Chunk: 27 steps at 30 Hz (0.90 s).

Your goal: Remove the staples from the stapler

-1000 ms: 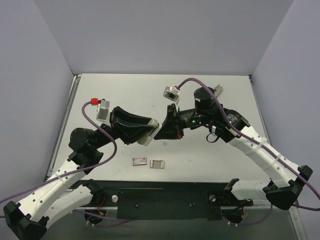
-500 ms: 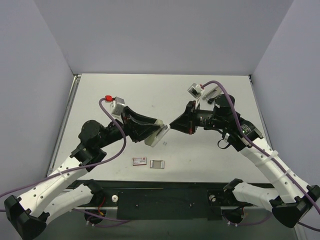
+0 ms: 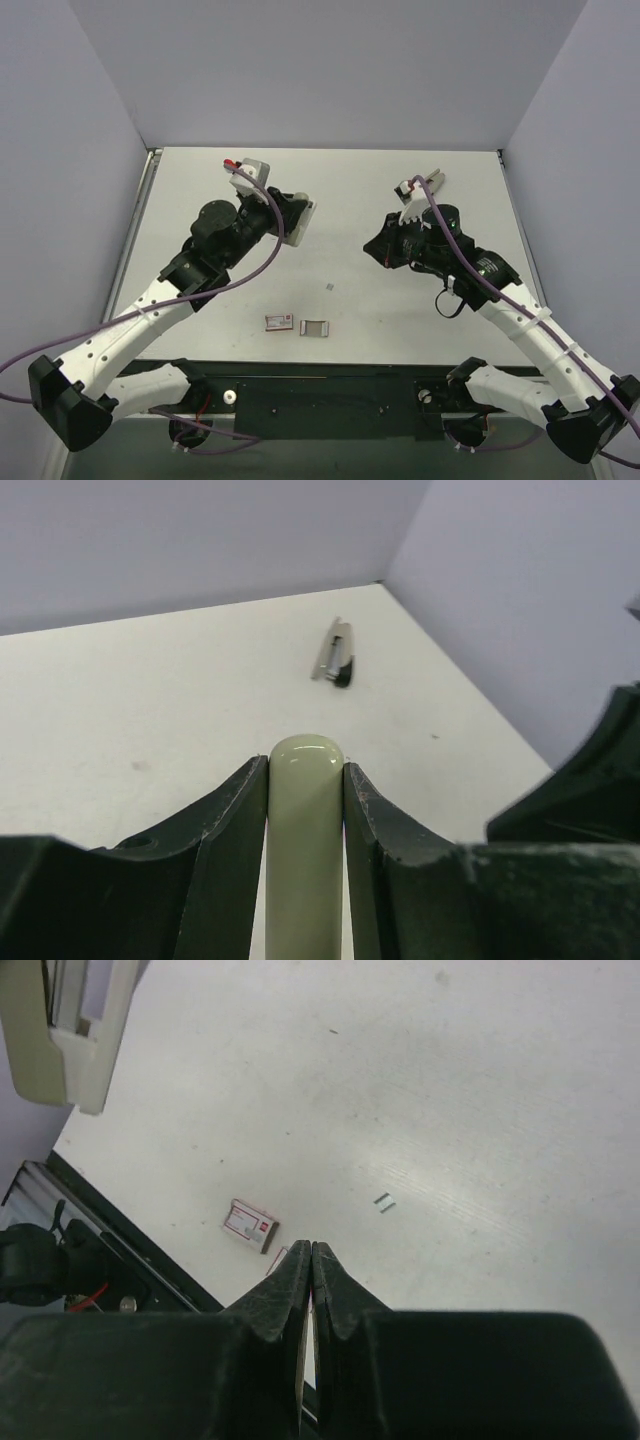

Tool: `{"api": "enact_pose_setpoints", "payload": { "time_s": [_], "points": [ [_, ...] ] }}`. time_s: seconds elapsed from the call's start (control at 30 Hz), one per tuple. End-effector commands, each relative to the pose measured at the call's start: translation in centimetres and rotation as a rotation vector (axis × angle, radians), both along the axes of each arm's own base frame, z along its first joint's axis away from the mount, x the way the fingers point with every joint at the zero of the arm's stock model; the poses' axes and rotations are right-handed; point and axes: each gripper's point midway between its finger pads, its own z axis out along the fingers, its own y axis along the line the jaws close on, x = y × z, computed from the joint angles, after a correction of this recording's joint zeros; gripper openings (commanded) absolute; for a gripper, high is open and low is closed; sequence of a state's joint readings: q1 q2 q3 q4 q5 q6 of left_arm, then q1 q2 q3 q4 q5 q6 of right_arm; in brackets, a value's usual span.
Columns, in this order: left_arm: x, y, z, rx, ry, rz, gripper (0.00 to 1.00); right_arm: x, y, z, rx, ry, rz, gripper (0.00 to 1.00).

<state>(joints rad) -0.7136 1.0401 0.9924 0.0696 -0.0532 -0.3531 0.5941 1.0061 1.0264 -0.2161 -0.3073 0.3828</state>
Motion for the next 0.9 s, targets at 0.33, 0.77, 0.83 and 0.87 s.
{"api": "enact_pose_setpoints", "payload": {
  "time_s": [0.33, 0.77, 0.83, 0.87],
  "points": [
    [13.3, 5.9, -6.0, 0.199, 0.095, 0.409, 0.0, 0.4, -2.3, -5.9, -0.092, 0.103, -0.139, 0.0],
    [21.1, 7.9, -15.8, 0.363, 0.231, 0.52, 0.0, 1.3, -2.2, -8.6, -0.145, 0.138, -0.145, 0.0],
    [21.9, 8.2, -18.1, 0.38, 0.278, 0.526, 0.0, 1.4, -2.2, -9.1, -0.149, 0.147, -0.145, 0.0],
    [22.4, 8.4, -18.4, 0.37, 0.291, 0.534, 0.0, 1.5, -2.1, -9.3, -0.15, 0.152, -0.146, 0.0]
  ]
}}
